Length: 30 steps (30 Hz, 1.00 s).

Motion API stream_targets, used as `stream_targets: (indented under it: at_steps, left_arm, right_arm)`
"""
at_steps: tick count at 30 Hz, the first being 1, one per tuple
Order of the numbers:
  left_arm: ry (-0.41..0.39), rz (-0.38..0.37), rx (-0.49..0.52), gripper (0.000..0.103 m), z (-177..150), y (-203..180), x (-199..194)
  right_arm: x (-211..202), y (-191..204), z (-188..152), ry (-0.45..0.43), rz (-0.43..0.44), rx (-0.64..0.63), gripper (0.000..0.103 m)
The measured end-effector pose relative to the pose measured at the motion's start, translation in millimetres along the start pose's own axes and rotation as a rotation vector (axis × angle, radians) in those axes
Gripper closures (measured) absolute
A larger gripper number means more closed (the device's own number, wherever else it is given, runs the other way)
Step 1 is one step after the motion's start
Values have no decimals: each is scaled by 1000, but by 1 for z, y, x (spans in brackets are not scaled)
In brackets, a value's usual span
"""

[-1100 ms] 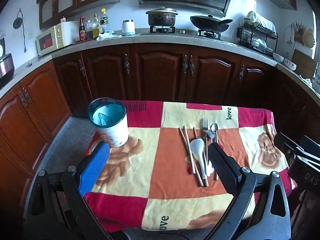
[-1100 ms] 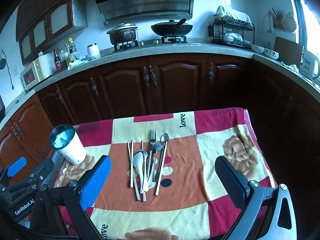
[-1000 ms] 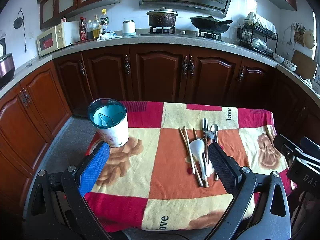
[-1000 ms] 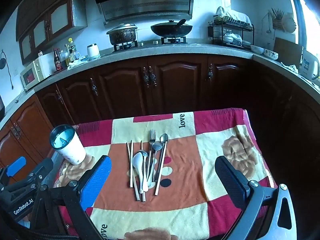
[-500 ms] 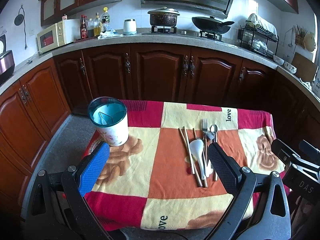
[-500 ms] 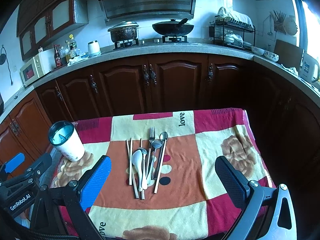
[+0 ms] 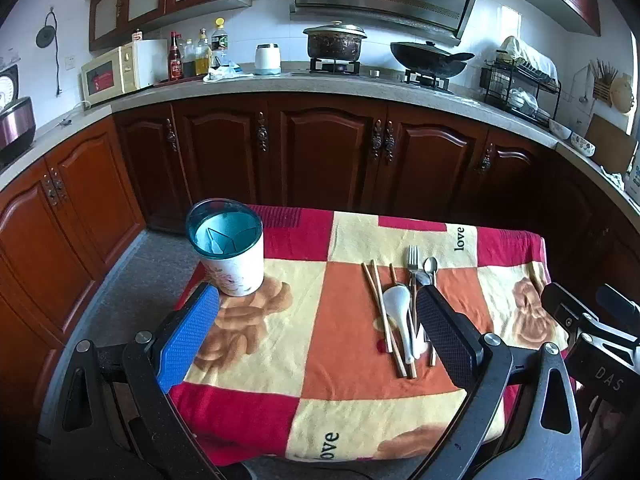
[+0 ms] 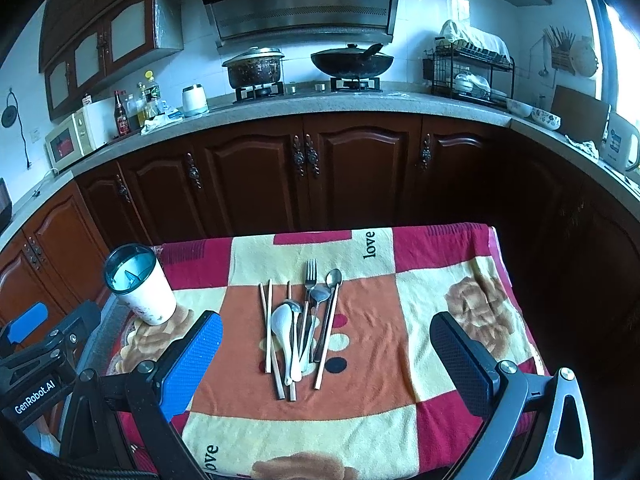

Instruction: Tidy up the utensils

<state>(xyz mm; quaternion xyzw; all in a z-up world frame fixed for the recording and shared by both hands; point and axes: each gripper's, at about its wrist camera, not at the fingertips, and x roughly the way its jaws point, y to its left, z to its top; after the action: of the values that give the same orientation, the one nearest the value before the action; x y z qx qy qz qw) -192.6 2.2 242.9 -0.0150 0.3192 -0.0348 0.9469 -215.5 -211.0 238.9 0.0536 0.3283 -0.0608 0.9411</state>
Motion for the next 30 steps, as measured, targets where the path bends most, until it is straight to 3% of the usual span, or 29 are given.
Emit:
stream_targets:
  at_steps: [13,30]
  left_arm:
    - [-5,4,5,3,1,0,-2]
    - [-5,24,14,3,0,-4,5]
  right_arm:
    - [-3,2,-1,-29,2,1,0]
    - [4,2,-1,4,5,-15,0]
